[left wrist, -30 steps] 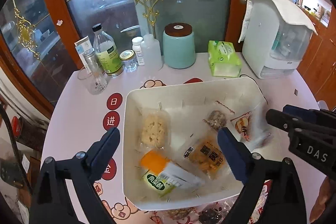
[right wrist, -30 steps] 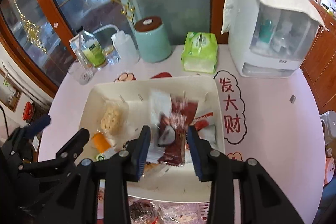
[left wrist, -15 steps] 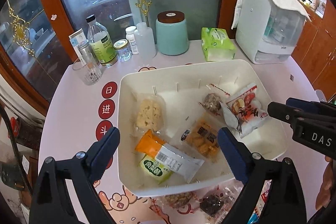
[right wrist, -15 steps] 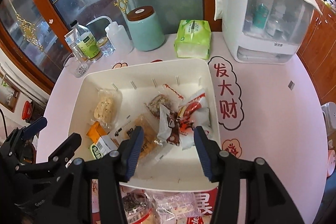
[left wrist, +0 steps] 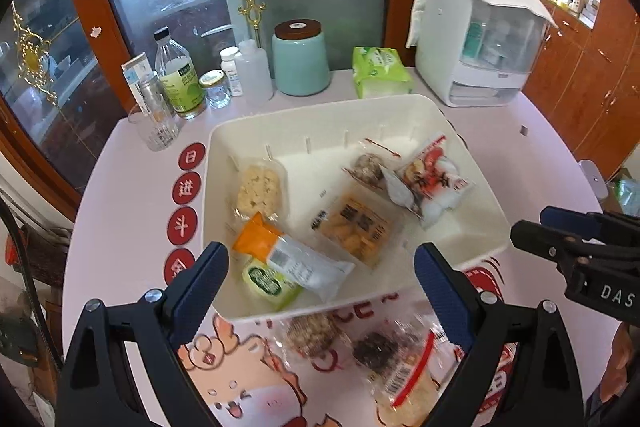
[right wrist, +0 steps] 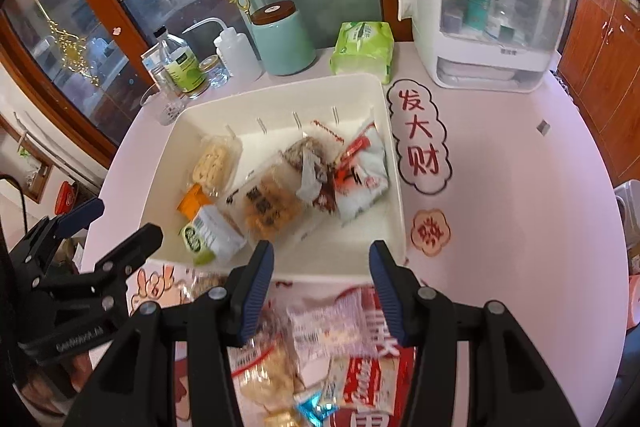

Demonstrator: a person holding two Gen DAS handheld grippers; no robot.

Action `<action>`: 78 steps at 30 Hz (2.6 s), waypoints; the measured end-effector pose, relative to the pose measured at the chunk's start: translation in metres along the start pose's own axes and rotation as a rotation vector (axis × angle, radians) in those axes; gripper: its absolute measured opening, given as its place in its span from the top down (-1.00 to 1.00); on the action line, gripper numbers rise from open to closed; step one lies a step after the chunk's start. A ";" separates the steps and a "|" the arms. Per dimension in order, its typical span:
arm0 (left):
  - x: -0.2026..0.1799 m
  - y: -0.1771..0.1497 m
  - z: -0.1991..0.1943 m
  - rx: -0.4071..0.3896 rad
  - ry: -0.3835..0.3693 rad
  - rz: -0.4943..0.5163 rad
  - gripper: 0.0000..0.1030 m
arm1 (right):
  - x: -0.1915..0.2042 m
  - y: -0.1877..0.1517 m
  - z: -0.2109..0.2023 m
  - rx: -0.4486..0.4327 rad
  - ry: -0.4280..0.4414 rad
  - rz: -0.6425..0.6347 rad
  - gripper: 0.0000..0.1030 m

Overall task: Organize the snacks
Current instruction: 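Move both grippers back down to the remaining snack pile, then grasp dark nut bag with left gripper while right grasps red Cookies pack, then lift both packs over the tray and release them inside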

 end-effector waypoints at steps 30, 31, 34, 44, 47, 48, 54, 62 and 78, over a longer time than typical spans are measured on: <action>-0.025 -0.117 0.094 0.351 -0.059 -0.162 -0.81 | -0.055 -0.139 0.064 0.268 -0.032 0.213 -0.21; -0.025 -0.118 0.097 0.358 -0.057 -0.161 -0.81 | -0.054 -0.139 0.066 0.272 -0.036 0.210 -0.25; -0.027 -0.121 0.104 0.371 -0.042 -0.153 -0.81 | -0.049 -0.140 0.073 0.294 -0.045 0.193 -0.38; -0.025 -0.125 0.113 0.394 -0.061 -0.190 -0.55 | -0.017 -0.151 0.084 0.346 -0.031 0.078 -0.42; -0.026 -0.123 0.117 0.400 -0.081 -0.174 -0.30 | -0.003 -0.156 0.082 0.341 -0.010 0.041 -0.12; -0.028 -0.124 0.117 0.395 -0.075 -0.160 -0.29 | -0.001 -0.158 0.081 0.337 0.003 0.050 -0.08; -0.032 -0.131 0.107 0.356 -0.087 -0.156 -0.02 | 0.007 -0.161 0.068 0.286 0.037 0.046 0.39; -0.030 -0.129 0.062 0.255 -0.118 -0.127 0.00 | -0.003 -0.161 0.043 0.233 0.087 0.077 0.62; 0.030 -0.058 -0.056 0.054 -0.127 -0.114 -0.01 | 0.016 -0.074 -0.059 -0.043 0.124 -0.004 0.66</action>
Point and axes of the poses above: each gripper's, at about its wrist camera, not at the fingertips, and z roughly the way its jaws point, x to its left, y to its top, the point moved 1 cm from there along z, roughly the way its jaws point, and after that the axes turned 7 degrees about -x, right-handed, at the moved point
